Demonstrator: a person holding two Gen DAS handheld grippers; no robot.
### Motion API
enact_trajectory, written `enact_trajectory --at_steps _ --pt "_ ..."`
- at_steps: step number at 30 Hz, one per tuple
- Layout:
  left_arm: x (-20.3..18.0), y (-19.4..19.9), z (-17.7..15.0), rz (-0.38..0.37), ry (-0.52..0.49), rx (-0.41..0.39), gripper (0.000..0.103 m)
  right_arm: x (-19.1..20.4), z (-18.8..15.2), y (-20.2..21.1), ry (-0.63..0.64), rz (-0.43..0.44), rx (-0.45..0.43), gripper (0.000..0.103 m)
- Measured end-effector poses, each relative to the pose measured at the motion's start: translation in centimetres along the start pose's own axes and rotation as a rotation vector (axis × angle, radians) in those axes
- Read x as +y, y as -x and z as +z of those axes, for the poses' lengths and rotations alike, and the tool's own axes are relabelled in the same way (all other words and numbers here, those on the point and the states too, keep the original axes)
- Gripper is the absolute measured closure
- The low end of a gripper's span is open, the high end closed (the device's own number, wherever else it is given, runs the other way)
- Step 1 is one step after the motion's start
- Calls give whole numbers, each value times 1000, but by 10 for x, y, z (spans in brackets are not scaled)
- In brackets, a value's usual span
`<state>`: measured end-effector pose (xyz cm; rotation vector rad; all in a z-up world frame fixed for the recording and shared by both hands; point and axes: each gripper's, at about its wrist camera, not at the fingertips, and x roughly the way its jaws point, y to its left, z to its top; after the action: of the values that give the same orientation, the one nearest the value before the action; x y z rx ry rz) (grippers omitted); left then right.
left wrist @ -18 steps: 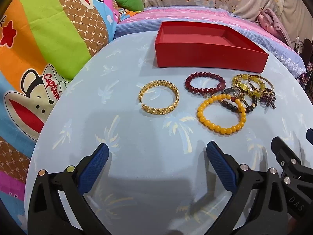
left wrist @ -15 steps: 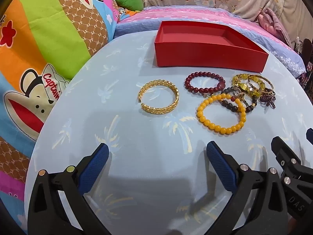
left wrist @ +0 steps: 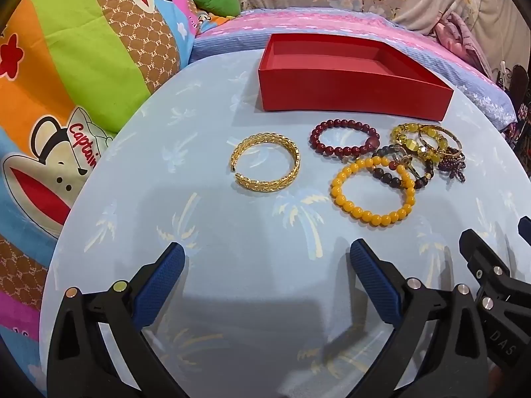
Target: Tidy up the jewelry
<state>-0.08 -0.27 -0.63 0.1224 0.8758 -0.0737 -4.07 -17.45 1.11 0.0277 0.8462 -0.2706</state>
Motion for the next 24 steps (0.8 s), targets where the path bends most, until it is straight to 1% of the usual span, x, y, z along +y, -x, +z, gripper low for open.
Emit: enact_trajectory --at_steps 24 --pt "4 1 2 -14 14 3 8 1 1 1 2 2 -4 6"
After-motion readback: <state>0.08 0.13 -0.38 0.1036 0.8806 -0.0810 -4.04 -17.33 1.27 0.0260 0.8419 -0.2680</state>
